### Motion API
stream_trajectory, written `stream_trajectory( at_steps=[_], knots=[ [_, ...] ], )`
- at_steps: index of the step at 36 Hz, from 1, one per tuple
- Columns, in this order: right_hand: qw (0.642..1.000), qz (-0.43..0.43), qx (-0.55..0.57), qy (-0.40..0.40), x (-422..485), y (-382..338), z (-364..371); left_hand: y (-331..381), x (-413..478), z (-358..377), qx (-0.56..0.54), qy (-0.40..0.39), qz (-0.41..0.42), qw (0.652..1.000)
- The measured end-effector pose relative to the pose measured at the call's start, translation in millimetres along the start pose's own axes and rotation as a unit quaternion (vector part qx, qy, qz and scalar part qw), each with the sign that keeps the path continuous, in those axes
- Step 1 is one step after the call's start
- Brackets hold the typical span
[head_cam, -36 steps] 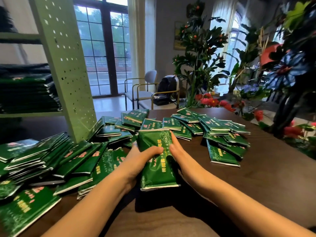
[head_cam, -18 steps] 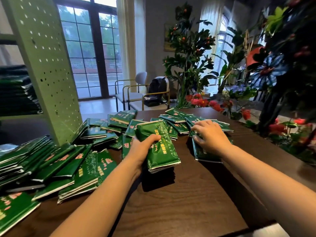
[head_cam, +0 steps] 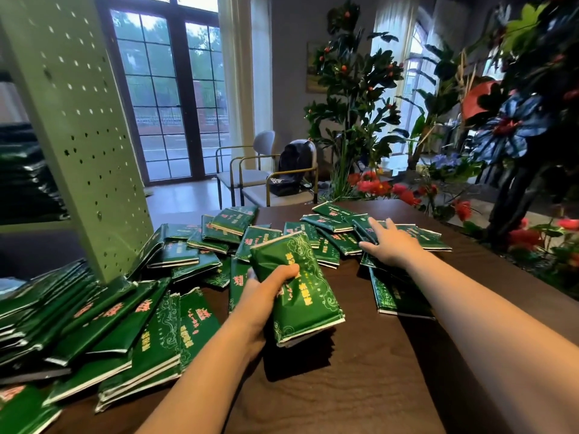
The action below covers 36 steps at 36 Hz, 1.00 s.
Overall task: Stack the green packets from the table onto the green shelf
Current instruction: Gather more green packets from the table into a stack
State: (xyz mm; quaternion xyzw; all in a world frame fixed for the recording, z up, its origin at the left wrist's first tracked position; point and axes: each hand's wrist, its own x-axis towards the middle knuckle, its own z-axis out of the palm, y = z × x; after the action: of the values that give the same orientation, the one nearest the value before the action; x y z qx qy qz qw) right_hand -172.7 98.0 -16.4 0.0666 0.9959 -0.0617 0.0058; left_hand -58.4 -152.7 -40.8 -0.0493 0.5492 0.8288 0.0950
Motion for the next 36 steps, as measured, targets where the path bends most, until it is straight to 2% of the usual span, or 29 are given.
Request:
stream_trajectory(
  at_steps=[4,9,11,15,18,26,28,32,36],
  knots=[
    [0.998,-0.010,-0.058,0.003,-5,-7,6,0,1,0,-0.009,-0.003,-0.009,1.000],
    [0.996,-0.055,-0.075,-0.003,-24,-20,5,0,0,1,-0.026,-0.003,-0.012,1.000],
    [0.996,-0.069,-0.055,0.000,-37,-24,4,0,-1,2,-0.040,0.001,-0.011,0.999],
    [0.994,-0.096,0.056,0.020,-60,-31,1,-2,1,0,-0.038,0.014,0.001,0.999],
    [0.990,-0.123,0.065,0.025,-74,-38,1,-3,1,-1,-0.038,0.023,0.008,0.999],
    [0.980,-0.081,0.156,-0.093,-82,-53,-8,5,-4,-8,-0.056,0.035,0.021,0.998],
    [0.977,-0.075,0.170,-0.101,-80,-56,-8,7,-5,-12,-0.053,0.038,0.029,0.997],
    [0.970,-0.096,0.213,-0.070,-81,-65,-6,13,-2,-19,-0.056,0.063,0.050,0.995],
    [0.949,-0.136,0.283,0.005,-84,-67,-11,18,2,-26,-0.045,0.097,0.071,0.992]
  ],
)
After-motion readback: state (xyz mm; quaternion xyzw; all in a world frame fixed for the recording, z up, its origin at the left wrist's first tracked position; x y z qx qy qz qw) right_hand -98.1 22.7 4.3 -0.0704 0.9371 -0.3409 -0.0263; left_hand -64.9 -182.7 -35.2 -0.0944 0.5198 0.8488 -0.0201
